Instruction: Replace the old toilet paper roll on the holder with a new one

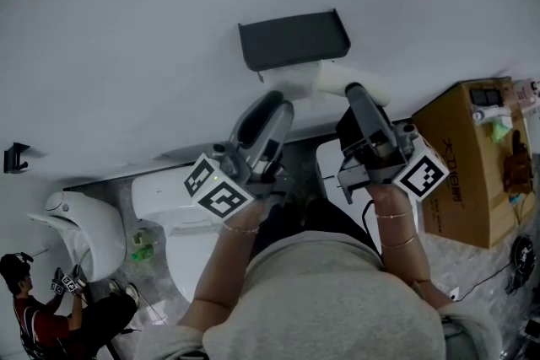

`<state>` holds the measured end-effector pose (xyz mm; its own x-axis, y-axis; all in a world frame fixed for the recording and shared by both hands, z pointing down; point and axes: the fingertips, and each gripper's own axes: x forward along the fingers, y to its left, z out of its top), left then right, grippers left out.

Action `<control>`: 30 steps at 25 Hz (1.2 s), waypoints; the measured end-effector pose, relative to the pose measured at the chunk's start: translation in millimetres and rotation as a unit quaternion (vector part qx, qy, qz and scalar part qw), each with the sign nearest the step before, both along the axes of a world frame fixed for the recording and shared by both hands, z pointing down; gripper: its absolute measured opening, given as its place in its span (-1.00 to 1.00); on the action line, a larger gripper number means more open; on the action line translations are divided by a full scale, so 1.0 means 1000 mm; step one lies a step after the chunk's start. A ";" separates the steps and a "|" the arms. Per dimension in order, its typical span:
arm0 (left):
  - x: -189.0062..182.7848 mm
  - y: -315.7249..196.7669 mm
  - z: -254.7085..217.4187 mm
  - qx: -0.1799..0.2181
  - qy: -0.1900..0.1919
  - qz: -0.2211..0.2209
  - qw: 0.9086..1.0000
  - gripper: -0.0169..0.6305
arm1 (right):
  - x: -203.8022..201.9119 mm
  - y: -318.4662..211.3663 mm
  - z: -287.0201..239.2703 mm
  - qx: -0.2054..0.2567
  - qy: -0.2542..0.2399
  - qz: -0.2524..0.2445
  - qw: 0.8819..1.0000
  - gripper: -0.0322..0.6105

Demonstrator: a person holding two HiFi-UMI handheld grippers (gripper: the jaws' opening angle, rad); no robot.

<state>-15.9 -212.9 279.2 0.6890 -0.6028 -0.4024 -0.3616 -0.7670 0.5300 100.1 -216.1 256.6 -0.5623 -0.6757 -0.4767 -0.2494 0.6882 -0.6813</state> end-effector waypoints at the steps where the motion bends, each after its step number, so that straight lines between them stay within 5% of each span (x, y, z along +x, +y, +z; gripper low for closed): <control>1: 0.001 -0.001 -0.003 0.004 -0.002 -0.002 1.000 -0.57 | 0.000 0.000 -0.002 0.004 0.002 0.001 1.000 -0.26; 4: 0.002 -0.002 -0.015 0.021 -0.004 -0.002 1.000 -0.72 | -0.002 -0.002 -0.006 0.008 0.007 0.001 1.000 -0.26; 16: 0.001 -0.004 -0.050 0.078 -0.016 -0.006 0.997 -0.80 | -0.005 0.003 -0.028 0.048 0.035 0.006 0.998 -0.26; 30: 0.012 -0.011 -0.049 0.077 -0.012 0.007 0.997 -0.87 | -0.013 -0.002 -0.027 0.068 0.073 0.001 0.995 -0.26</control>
